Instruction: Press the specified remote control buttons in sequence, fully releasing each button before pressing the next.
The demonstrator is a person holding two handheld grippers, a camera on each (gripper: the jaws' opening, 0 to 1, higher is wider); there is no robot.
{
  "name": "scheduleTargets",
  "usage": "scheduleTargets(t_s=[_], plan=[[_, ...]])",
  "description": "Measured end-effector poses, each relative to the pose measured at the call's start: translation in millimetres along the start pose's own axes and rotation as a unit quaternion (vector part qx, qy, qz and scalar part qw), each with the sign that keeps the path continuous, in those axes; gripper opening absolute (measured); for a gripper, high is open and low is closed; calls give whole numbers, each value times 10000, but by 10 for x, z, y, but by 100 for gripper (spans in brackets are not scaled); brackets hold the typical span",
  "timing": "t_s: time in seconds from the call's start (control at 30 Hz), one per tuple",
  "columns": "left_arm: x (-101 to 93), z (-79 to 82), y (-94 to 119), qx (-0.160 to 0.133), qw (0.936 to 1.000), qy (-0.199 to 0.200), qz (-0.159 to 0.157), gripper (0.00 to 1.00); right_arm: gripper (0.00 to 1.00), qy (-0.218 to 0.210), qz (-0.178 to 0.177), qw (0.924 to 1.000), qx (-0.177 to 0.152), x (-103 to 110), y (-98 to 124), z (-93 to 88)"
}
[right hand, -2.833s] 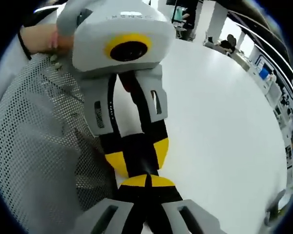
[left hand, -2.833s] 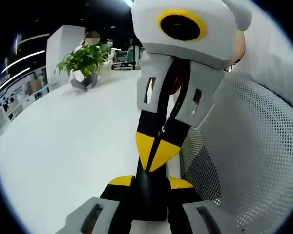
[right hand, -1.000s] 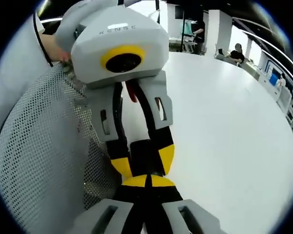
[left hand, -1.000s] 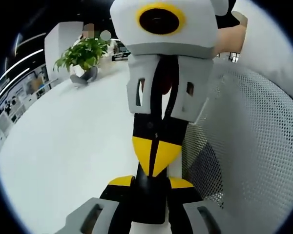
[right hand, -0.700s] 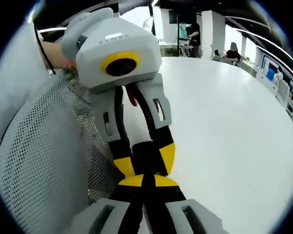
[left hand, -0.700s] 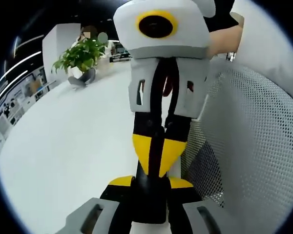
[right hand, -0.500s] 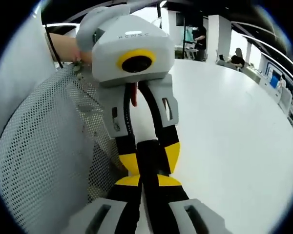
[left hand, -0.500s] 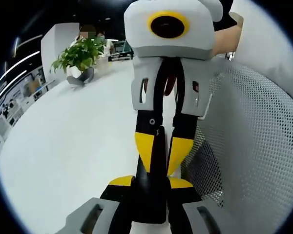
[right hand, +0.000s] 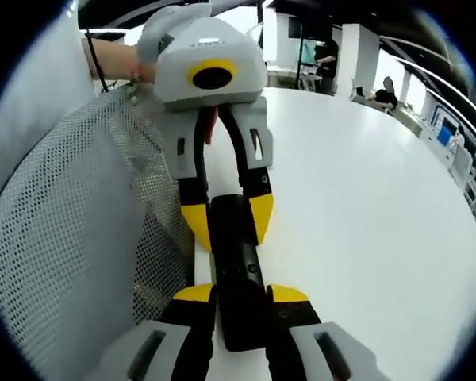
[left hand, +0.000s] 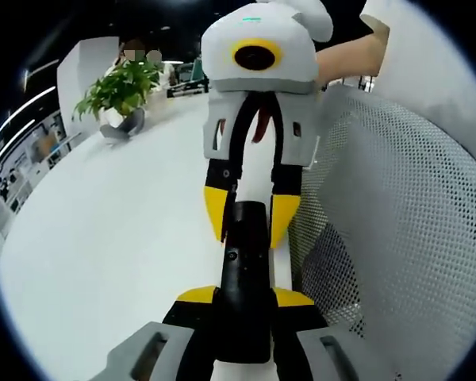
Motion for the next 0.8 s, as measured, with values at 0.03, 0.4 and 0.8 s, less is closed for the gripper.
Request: scheduleTargets(t_s=[0.03,0.4,0.8], plan=[[0,-4,3,0,10000,-40,-42,24,23,44,52,10000,-6,9,9,-10],[43,-53,28,165,9985,-364,-367,24,23,191,128,9997,-61,10,-11,-1],[71,-147,180,305,9956,669,576,33,20,118,-219,9997,-78,21,-37,16]])
Point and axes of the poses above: the point that each gripper's makers call its tool centre point, and the gripper's own axes: y roughly backward along the fingers, x roughly to its left, z roughly out of its top, the point moved 6 cm from there along y, roughly backward along the fingers, and after that the axes turned 2 degrees about -x, right-handed, at the moved point
